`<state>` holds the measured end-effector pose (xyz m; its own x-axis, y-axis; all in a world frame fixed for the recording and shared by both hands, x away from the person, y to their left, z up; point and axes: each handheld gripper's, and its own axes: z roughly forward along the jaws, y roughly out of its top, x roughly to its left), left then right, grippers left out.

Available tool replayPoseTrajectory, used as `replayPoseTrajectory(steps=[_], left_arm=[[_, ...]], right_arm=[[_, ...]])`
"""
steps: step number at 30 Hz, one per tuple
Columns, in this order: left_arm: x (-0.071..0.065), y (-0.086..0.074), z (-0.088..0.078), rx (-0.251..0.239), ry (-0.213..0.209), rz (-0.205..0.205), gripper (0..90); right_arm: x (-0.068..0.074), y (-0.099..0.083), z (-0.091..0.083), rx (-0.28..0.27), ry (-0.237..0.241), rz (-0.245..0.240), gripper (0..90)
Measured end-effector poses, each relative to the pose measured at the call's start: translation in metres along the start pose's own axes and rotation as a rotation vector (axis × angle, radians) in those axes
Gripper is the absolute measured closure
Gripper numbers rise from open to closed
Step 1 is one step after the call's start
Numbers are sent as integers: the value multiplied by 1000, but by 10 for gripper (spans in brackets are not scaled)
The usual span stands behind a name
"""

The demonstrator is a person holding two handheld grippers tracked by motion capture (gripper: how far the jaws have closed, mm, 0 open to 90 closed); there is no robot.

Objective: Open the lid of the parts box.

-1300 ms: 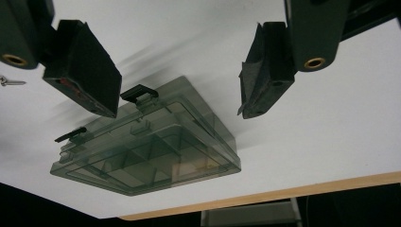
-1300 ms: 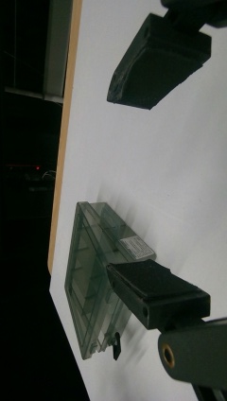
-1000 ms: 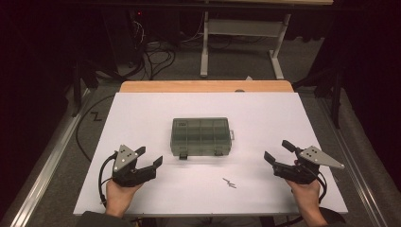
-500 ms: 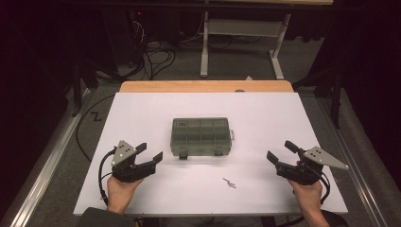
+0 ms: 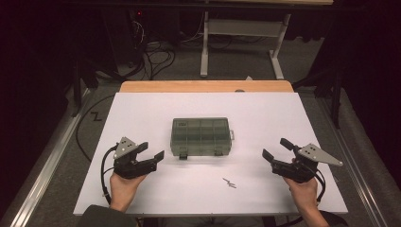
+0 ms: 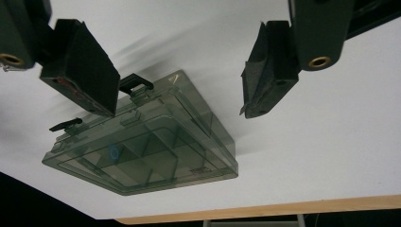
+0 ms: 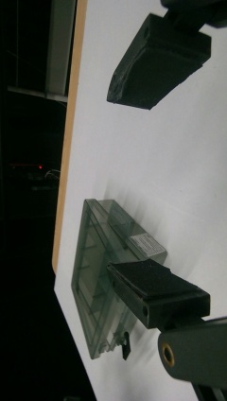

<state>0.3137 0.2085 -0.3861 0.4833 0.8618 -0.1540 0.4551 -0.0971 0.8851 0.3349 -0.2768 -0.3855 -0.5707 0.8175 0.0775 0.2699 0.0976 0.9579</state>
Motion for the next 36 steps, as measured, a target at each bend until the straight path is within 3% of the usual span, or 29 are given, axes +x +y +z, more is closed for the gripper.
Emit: replayPoseTrajectory(steps=[6,20,32,36], left_arm=[[-2,3,2,-12,12,30,309],[-5,10,1,-25,-16,13,281],[-7,20,16,-38,-14,17,279],[-11,25,24,-42,-31,24,285]], right_arm=[[5,3,4,16,24,-27,192],[8,11,14,37,69,-25,213],[18,19,38,72,128,-46,271],[21,20,47,79,140,-46,271]])
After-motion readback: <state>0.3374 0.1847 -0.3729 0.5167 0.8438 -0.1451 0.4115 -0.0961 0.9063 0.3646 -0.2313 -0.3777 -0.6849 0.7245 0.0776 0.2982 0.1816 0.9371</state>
